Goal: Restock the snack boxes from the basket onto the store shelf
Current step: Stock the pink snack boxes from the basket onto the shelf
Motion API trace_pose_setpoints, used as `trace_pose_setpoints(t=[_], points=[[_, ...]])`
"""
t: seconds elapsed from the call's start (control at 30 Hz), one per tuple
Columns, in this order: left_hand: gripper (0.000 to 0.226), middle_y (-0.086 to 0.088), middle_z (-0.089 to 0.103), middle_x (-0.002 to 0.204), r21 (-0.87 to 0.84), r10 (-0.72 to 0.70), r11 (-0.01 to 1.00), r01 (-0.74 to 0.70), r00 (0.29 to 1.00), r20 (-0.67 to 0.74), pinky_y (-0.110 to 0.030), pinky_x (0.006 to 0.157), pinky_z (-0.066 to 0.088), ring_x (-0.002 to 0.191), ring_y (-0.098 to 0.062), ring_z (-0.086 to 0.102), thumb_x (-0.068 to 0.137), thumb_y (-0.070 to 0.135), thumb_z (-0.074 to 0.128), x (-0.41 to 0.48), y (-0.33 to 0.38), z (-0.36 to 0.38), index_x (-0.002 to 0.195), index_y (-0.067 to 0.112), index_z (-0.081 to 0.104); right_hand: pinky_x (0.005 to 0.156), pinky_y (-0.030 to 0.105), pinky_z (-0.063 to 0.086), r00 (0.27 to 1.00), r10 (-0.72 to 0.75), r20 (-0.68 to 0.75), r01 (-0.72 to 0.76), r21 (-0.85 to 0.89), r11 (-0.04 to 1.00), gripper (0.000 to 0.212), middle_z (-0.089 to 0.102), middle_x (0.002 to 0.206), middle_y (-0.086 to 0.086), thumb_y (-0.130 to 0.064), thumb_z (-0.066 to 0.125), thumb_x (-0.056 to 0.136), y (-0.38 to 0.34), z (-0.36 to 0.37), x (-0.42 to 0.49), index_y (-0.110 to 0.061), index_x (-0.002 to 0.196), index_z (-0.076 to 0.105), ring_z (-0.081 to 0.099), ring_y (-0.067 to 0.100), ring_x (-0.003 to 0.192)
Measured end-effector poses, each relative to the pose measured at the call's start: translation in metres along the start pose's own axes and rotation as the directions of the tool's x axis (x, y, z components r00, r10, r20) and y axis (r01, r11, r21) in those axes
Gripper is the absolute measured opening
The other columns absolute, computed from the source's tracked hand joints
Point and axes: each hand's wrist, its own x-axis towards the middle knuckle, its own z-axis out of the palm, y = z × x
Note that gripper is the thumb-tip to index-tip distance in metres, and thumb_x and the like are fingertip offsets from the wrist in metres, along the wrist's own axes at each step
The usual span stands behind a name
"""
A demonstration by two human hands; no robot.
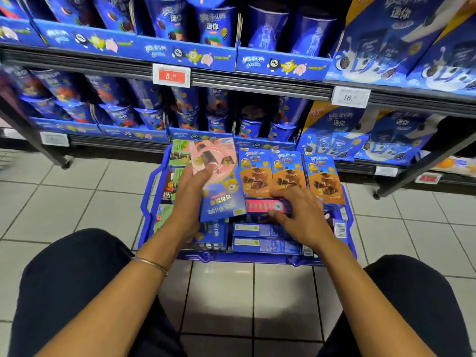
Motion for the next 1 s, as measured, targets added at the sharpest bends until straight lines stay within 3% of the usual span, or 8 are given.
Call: trace_pose_setpoints(t=[0.13, 0.33, 0.4, 0.53, 0.67, 0.77, 0.83, 1.0], points=[[0.041, -0.017, 0.073, 0.127, -0.025, 0.011, 1.0, -0.012, 0.999, -0.042, -0.048, 0.087, 0.06, 0.106, -0.034, 0.074, 0.103, 0.033, 0.06, 0.0, 0.002, 0.002, 0.139, 0.012, 0.06, 0.102, 0.045, 0.042, 0.991, -0.07, 0.118, 0.077, -0.059, 0.995, 0.051, 0.06, 0.125, -0.006, -0.048, 0.075, 0.087, 0.0, -0.01, -0.002, -0.033, 0.133, 0.058, 0.049, 0.019, 0.121], [0.031, -0.009, 0.078, 0.105, -0.053, 0.02, 0.998, -0.028, 0.99, -0.143, -0.042, 0.077, 0.058, 0.085, -0.025, 0.076, 0.101, 0.024, 0.06, 0.008, 0.002, -0.002, 0.126, 0.006, 0.066, 0.081, 0.022, 0.044, 0.971, 0.033, -0.236, 0.039, 0.295, 0.955, 0.013, 0.061, 0.1, -0.017, -0.038, 0.072, 0.092, 0.009, -0.034, -0.008, -0.035, 0.102, 0.064, 0.054, -0.001, 0.094], [0.036, -0.007, 0.078, 0.102, -0.038, 0.034, 0.998, -0.039, 0.991, -0.131, -0.037, 0.068, 0.059, 0.083, -0.023, 0.076, 0.093, 0.026, 0.064, 0.008, 0.003, -0.001, 0.125, 0.01, 0.065, 0.07, 0.019, 0.046, 0.931, 0.239, -0.276, -0.033, 0.588, 0.808, 0.016, 0.064, 0.09, -0.011, -0.044, 0.071, 0.091, 0.002, -0.046, -0.01, -0.03, 0.092, 0.065, 0.059, -0.001, 0.078], [0.029, -0.017, 0.074, 0.119, 0.006, 0.021, 1.0, -0.021, 0.996, -0.084, -0.056, 0.073, 0.064, 0.101, -0.032, 0.076, 0.098, 0.011, 0.064, 0.004, -0.002, 0.006, 0.126, 0.014, 0.06, 0.082, 0.053, 0.052, 0.877, 0.473, -0.088, -0.096, 0.932, 0.35, 0.025, 0.067, 0.108, 0.02, -0.041, 0.063, 0.097, -0.023, -0.053, -0.009, -0.021, 0.084, 0.07, 0.067, 0.038, 0.093], [0.042, -0.022, 0.069, 0.127, -0.011, -0.003, 1.0, 0.002, 1.0, -0.022, -0.062, 0.082, 0.061, 0.107, -0.037, 0.072, 0.096, -0.002, 0.064, -0.003, -0.009, 0.018, 0.135, 0.009, 0.053, 0.076, 0.05, 0.059, 0.892, 0.44, 0.103, -0.14, 0.989, 0.052, 0.018, 0.076, 0.092, 0.009, -0.021, 0.058, 0.102, -0.048, -0.038, -0.008, -0.021, 0.086, 0.065, 0.072, 0.031, 0.086], [0.033, -0.033, 0.064, 0.117, -0.074, -0.059, 0.996, 0.057, 0.998, -0.025, -0.061, 0.082, 0.061, 0.103, -0.04, 0.067, 0.097, -0.002, 0.061, -0.008, -0.013, 0.024, 0.129, 0.004, 0.054, 0.083, 0.057, 0.06, 0.907, 0.383, 0.177, -0.152, 0.984, -0.095, 0.007, 0.074, 0.109, 0.019, -0.015, 0.054, 0.103, -0.056, -0.025, -0.008, -0.012, 0.107, 0.051, 0.073, 0.035, 0.098], [0.034, -0.024, 0.067, 0.11, -0.148, -0.063, 0.987, 0.064, 0.998, 0.009, -0.052, 0.078, 0.062, 0.101, -0.037, 0.066, 0.1, 0.01, 0.061, -0.011, -0.015, 0.028, 0.132, 0.004, 0.054, 0.078, 0.051, 0.063, 0.895, 0.402, 0.193, -0.143, 0.978, -0.151, 0.004, 0.074, 0.107, 0.018, -0.013, 0.053, 0.102, -0.061, -0.018, -0.01, -0.01, 0.104, 0.055, 0.075, 0.033, 0.096], [0.08, -0.016, 0.071, 0.127, -0.243, -0.051, 0.967, 0.073, 0.994, 0.096, -0.048, 0.088, 0.061, 0.121, -0.038, 0.067, 0.079, 0.061, 0.077, -0.02, -0.014, 0.034, 0.138, 0.009, 0.059, 0.063, 0.03, 0.062, 0.827, 0.43, 0.363, -0.198, 0.903, -0.381, 0.008, 0.076, 0.08, 0.01, -0.008, 0.06, 0.096, -0.085, -0.003, -0.021, -0.005, 0.095, 0.067, 0.078, 0.023, 0.078]])
